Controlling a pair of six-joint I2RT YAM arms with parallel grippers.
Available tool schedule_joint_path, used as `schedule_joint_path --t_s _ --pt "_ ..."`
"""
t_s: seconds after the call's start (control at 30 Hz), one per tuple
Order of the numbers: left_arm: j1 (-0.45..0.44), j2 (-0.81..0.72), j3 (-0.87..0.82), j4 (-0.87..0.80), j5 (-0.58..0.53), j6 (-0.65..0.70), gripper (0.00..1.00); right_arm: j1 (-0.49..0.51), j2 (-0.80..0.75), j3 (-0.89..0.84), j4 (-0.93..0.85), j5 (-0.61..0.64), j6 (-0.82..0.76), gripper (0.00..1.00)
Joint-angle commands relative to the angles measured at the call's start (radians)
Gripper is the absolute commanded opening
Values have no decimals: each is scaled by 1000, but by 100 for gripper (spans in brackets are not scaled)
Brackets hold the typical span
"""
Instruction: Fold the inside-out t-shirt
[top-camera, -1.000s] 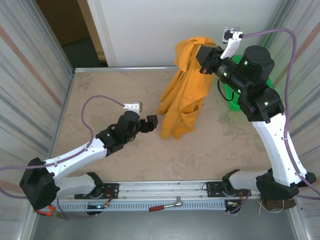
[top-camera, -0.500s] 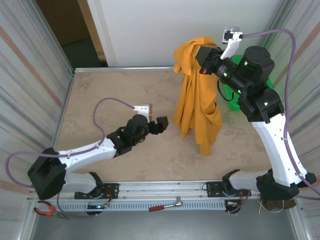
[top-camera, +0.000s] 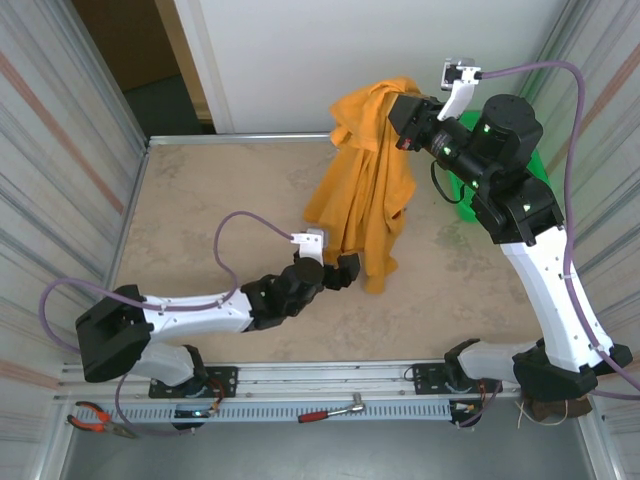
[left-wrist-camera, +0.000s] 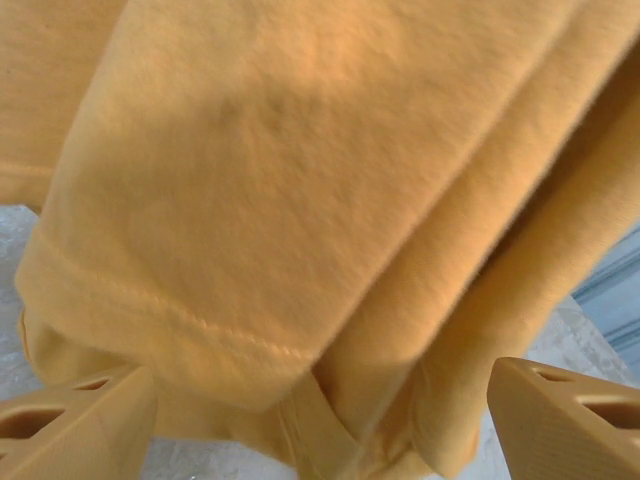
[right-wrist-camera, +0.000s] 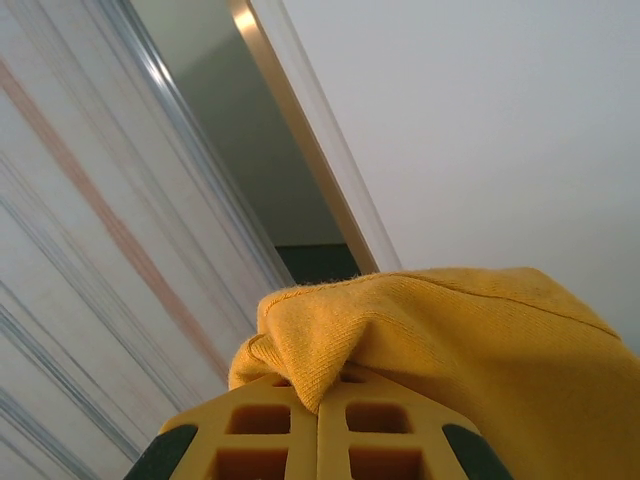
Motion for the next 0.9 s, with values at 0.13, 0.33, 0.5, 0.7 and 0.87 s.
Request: schedule_joint_path --t_s 0.13,0.33,0.5,0.7,0.87 --pt "0 92 68 -18 -139 -59 87 10 -33 -4 96 -31 37 0" --pt "114 208 148 -47 -104 -107 75 14 -37 5 98 -38 47 0" --pt "222 193 120 -51 4 -28 10 -45 -64 47 60 -22 22 0" --pt "406 -21 -41 -161 65 -3 25 -245 -87 65 69 -106 115 0" --pt "585 -166 -124 -229 164 -1 40 -272 -65 62 108 -152 180 0"
